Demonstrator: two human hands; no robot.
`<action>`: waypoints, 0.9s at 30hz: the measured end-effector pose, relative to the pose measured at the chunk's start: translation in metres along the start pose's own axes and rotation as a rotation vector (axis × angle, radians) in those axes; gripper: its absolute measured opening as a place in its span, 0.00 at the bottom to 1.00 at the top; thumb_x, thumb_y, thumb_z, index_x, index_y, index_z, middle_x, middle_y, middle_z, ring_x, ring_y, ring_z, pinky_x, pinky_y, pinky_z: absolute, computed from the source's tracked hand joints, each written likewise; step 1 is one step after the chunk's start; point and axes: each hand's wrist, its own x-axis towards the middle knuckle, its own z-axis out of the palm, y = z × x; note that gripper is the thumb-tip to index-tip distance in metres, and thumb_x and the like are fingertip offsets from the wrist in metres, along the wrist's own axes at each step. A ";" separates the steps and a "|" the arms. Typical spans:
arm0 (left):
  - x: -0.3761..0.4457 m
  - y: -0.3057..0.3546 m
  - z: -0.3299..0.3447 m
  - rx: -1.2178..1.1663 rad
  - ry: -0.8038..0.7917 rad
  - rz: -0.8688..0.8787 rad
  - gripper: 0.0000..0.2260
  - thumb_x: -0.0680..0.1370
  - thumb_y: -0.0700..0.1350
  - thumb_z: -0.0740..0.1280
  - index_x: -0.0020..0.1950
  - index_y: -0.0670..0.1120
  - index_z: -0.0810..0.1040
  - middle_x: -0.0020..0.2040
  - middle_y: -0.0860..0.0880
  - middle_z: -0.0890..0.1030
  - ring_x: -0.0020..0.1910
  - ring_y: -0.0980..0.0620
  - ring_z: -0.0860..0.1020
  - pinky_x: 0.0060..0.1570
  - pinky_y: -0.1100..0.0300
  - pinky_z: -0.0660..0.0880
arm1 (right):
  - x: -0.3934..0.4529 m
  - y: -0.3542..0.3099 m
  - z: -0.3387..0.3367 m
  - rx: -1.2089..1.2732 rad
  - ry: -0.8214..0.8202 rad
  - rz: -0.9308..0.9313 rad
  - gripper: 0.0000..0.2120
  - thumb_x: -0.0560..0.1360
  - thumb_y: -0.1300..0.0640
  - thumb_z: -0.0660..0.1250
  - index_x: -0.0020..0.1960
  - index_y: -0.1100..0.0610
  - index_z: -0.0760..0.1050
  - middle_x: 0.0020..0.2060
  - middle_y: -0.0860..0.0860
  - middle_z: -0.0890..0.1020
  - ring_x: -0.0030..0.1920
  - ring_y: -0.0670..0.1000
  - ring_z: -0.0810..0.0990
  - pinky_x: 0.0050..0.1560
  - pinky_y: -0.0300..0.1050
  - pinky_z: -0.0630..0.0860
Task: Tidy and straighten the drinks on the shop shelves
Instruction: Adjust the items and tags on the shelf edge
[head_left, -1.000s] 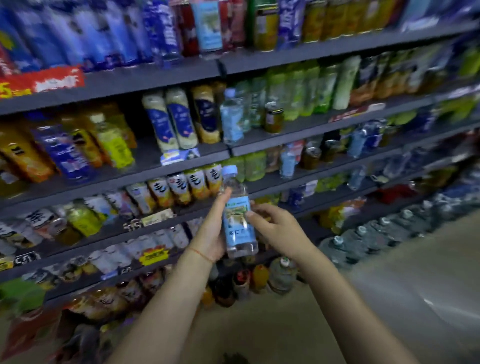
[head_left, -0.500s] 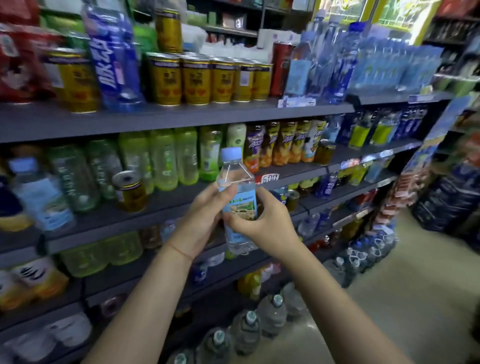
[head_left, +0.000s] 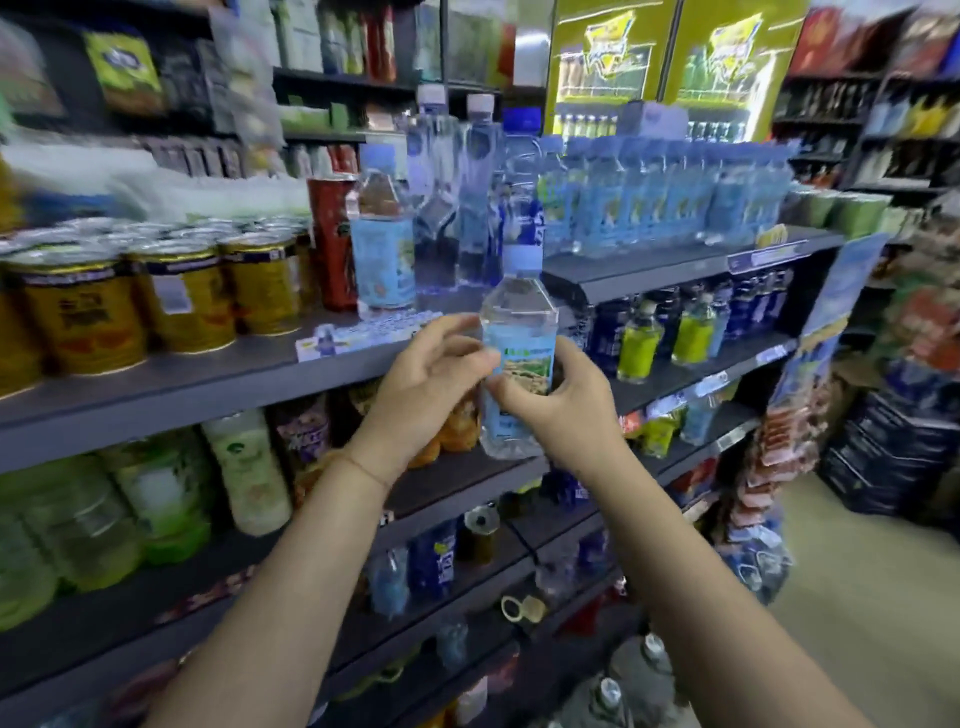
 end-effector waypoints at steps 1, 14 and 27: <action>0.013 -0.003 0.015 0.025 0.003 0.027 0.13 0.74 0.49 0.71 0.58 0.58 0.77 0.51 0.55 0.80 0.51 0.61 0.80 0.51 0.63 0.75 | 0.015 0.010 -0.013 0.019 0.001 -0.035 0.16 0.72 0.50 0.74 0.58 0.52 0.77 0.47 0.48 0.84 0.46 0.46 0.82 0.42 0.44 0.78; 0.203 -0.024 0.204 0.293 0.484 0.162 0.15 0.75 0.51 0.71 0.56 0.68 0.74 0.57 0.53 0.80 0.59 0.55 0.79 0.60 0.54 0.77 | 0.244 0.118 -0.170 0.113 -0.226 -0.332 0.20 0.71 0.45 0.72 0.60 0.50 0.74 0.53 0.46 0.79 0.50 0.45 0.79 0.46 0.47 0.79; 0.305 -0.042 0.191 0.614 0.716 -0.185 0.26 0.77 0.45 0.72 0.71 0.43 0.67 0.66 0.47 0.75 0.67 0.51 0.73 0.66 0.56 0.70 | 0.320 0.132 -0.152 -0.295 -0.276 -0.436 0.14 0.79 0.63 0.64 0.63 0.60 0.65 0.61 0.58 0.71 0.45 0.59 0.77 0.38 0.51 0.70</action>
